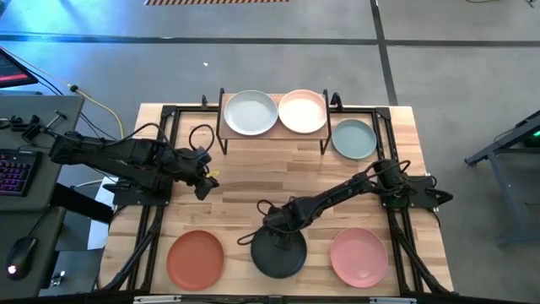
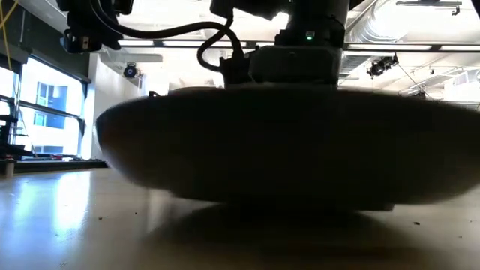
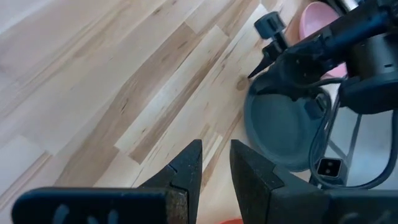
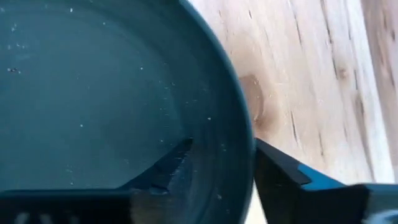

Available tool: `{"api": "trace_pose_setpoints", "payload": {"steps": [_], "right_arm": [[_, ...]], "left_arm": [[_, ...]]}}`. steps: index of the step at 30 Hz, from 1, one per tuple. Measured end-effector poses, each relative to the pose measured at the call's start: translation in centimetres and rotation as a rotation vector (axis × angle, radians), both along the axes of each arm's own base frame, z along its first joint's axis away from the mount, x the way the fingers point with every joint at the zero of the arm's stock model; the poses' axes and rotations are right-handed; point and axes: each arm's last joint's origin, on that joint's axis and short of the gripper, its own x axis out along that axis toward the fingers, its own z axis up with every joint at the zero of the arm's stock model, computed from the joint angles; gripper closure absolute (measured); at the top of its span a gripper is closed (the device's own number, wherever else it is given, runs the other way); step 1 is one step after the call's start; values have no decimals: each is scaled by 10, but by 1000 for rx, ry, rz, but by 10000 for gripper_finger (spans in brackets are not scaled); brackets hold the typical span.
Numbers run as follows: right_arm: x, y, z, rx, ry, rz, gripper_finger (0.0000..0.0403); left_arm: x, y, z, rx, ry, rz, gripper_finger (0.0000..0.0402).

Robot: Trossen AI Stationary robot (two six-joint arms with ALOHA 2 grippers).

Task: Place and stack plates onto a shelf
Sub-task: Stack the black plate on top of the light orange plate on the shelf

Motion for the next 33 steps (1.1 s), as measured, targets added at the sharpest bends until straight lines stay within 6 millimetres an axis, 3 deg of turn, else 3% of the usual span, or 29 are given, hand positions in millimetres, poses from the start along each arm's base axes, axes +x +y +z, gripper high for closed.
{"api": "trace_pose_setpoints", "payload": {"steps": [9,26,33], "right_arm": [[-1,-2,3,44,17,-82,391],[-2,-23,15,47,47,-72,402],[-4,-35,34,25,3,-82,402]], "left_arm": [[-1,0,-1,2,16,0,330],[-1,0,-1,8,19,-7,330],[-1,0,-1,8,20,-7,330]]}}
